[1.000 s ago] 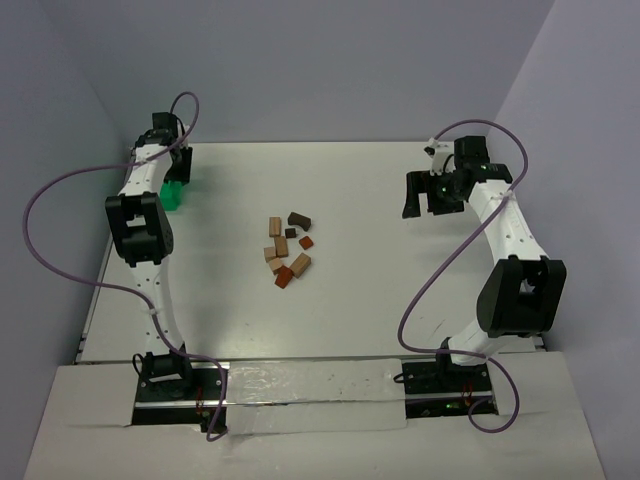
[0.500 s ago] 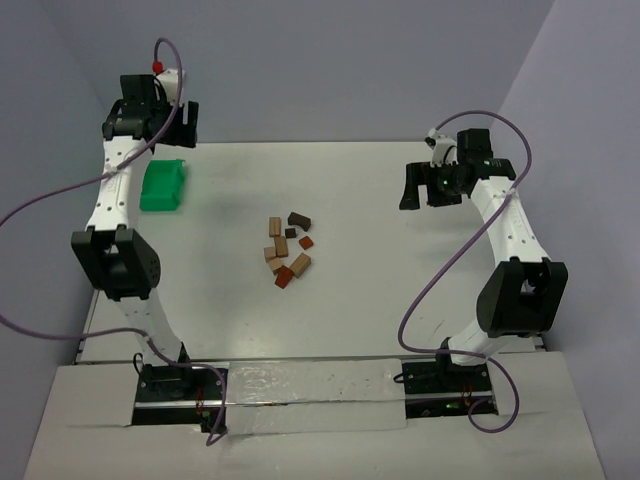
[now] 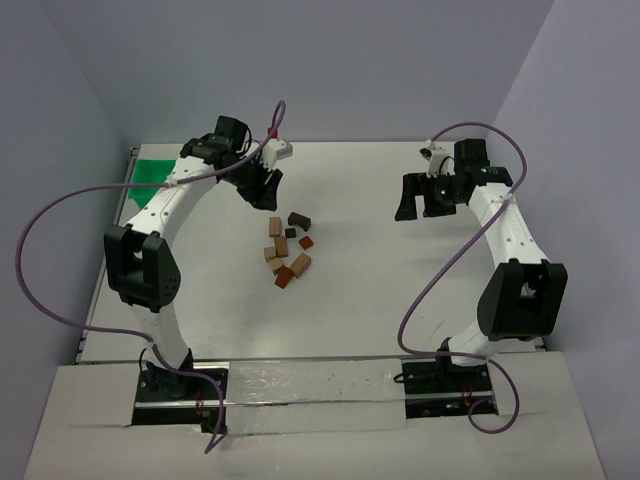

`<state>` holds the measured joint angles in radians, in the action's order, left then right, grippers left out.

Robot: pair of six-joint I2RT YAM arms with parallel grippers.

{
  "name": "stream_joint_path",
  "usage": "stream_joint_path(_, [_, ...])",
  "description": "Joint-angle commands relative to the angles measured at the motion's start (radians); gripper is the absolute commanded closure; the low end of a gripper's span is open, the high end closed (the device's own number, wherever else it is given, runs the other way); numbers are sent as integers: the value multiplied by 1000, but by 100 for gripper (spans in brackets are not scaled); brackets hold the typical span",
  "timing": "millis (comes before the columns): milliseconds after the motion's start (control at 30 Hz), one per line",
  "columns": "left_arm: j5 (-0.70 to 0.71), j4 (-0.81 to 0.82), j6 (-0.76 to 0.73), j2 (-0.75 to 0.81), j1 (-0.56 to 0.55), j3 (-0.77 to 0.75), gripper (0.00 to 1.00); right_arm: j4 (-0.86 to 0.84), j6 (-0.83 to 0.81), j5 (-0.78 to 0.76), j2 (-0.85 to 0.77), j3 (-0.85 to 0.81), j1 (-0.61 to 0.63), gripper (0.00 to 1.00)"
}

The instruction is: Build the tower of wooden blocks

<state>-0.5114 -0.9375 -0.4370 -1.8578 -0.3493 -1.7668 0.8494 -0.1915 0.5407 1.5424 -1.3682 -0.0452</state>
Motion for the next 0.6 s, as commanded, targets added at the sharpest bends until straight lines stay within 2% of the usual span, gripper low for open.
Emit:
stream_joint_path(0, [164,53,146,-71,-18,-72,46,-35,4,-15,-74,26,5,0])
stream_joint_path(33, [217,60,182,-85,-22,-72,46,-36,7,-23,-82,33,5,0])
stream_joint_path(233, [315,162,369,-88,-38,56,41,-42,15,-58,-104,63,3,0])
stream_joint_path(400, [436,123,548,-196,-53,15,40,-40,17,-67,-90,54,2,0])
stream_joint_path(567, [459,160,638,-229,-53,15,37,-35,17,-71,-73,34,1,0])
